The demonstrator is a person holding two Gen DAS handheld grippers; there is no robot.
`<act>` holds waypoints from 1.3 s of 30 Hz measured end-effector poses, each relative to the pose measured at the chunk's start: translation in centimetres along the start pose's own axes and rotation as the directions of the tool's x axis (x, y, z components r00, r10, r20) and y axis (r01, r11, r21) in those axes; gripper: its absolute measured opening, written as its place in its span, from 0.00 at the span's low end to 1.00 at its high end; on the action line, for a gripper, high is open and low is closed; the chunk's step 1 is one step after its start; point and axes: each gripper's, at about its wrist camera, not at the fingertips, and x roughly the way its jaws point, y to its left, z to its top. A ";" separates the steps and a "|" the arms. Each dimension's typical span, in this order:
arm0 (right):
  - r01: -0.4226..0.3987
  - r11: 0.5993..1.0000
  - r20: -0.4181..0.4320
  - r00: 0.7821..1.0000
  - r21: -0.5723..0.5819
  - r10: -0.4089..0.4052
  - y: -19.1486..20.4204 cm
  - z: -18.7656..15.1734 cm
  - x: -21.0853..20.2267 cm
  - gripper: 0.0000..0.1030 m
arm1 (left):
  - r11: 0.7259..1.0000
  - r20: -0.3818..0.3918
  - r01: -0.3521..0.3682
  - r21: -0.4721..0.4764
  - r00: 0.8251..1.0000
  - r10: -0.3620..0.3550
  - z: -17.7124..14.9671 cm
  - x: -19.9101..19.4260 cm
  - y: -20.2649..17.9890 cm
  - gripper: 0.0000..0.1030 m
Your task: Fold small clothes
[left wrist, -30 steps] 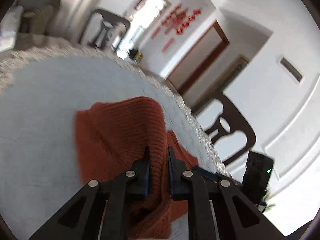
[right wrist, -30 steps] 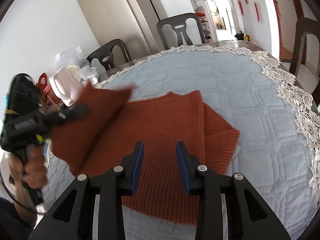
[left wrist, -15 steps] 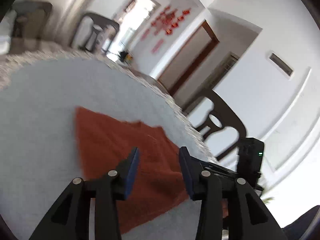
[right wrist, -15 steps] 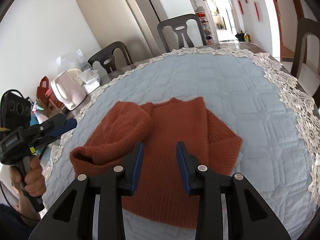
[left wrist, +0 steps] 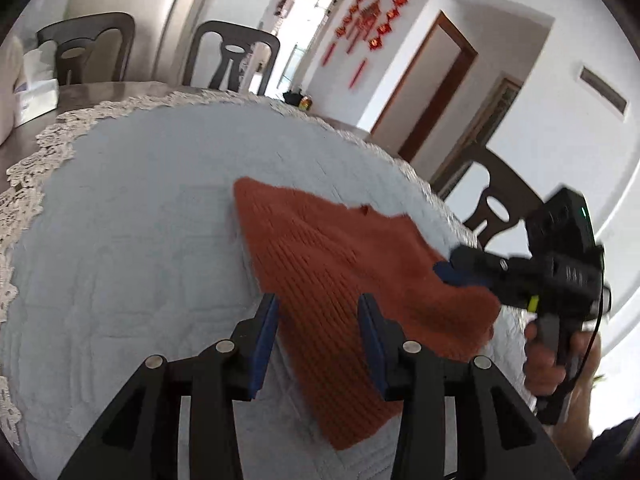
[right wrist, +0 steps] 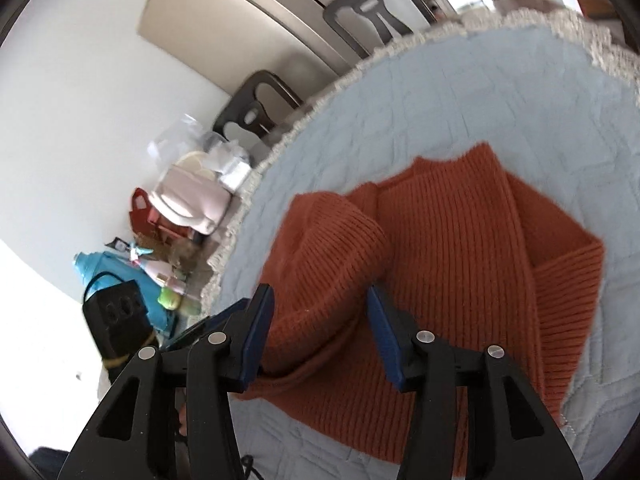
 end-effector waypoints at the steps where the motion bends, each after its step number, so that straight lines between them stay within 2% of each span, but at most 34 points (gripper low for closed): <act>1: 0.012 1.000 -0.025 1.000 0.006 -0.012 -0.1 -0.1 0.6 0.48 | 1.000 -0.008 -0.002 0.011 1.000 0.002 -0.2 0.2 -0.2 0.42; 4: 0.022 1.000 -0.073 0.997 0.011 -0.022 -0.1 -0.5 1.8 0.48 | 0.999 -0.014 -0.016 0.032 1.000 0.017 -0.5 0.5 -0.4 0.42; 8: 0.022 1.000 -0.073 0.997 0.006 -0.021 0.2 -0.1 2.2 0.48 | 0.999 -0.019 -0.013 0.033 1.000 0.013 -0.7 0.6 -0.4 0.43; 10: 0.026 1.000 -0.076 0.997 0.000 -0.025 0.2 0.1 2.5 0.39 | 0.999 -0.024 -0.012 0.030 1.000 0.013 -0.8 0.8 -0.4 0.45; 11: 0.039 0.999 -0.079 0.996 -0.012 -0.040 0.3 0.3 2.8 0.28 | 0.999 -0.025 -0.012 0.029 1.000 0.013 -0.8 0.8 -0.4 0.45; 12: 0.038 0.999 -0.085 0.996 -0.013 -0.039 0.2 0.3 3.0 0.23 | 0.999 -0.025 -0.013 0.029 1.000 0.014 -0.8 0.8 -0.4 0.46; 15: 0.009 1.000 -0.089 0.996 -0.002 -0.010 -0.1 0.4 3.1 0.15 | 0.999 -0.024 -0.018 0.030 1.000 0.018 -0.8 0.8 -0.5 0.46; 19: -0.013 0.999 -0.030 0.999 -0.031 0.012 0.2 0.8 1.0 0.13 | 0.999 -0.005 -0.020 0.039 1.000 0.020 -0.2 0.2 -1.0 0.46; 23: 0.012 0.999 0.039 0.999 -0.032 -0.011 -0.8 0.8 -2.0 0.13 | 0.998 0.030 -0.006 0.059 1.000 0.004 0.9 -0.5 -1.8 0.46; 27: 0.061 0.998 0.081 0.995 0.009 -0.061 -3.1 0.4 -4.1 0.13 | 0.996 0.025 0.023 0.082 0.999 -0.025 1.5 0.1 -2.9 0.46; 32: 0.109 0.992 0.087 0.990 0.070 -0.115 -5.7 -0.3 -4.7 0.13 | 0.993 -0.030 0.048 0.103 0.999 -0.045 1.0 2.0 -3.9 0.46; 39: 0.080 0.994 0.077 0.993 0.071 -0.085 -5.9 -0.2 -4.9 0.15 | 0.993 -0.069 0.046 0.110 0.997 -0.039 0.3 3.3 -4.2 0.46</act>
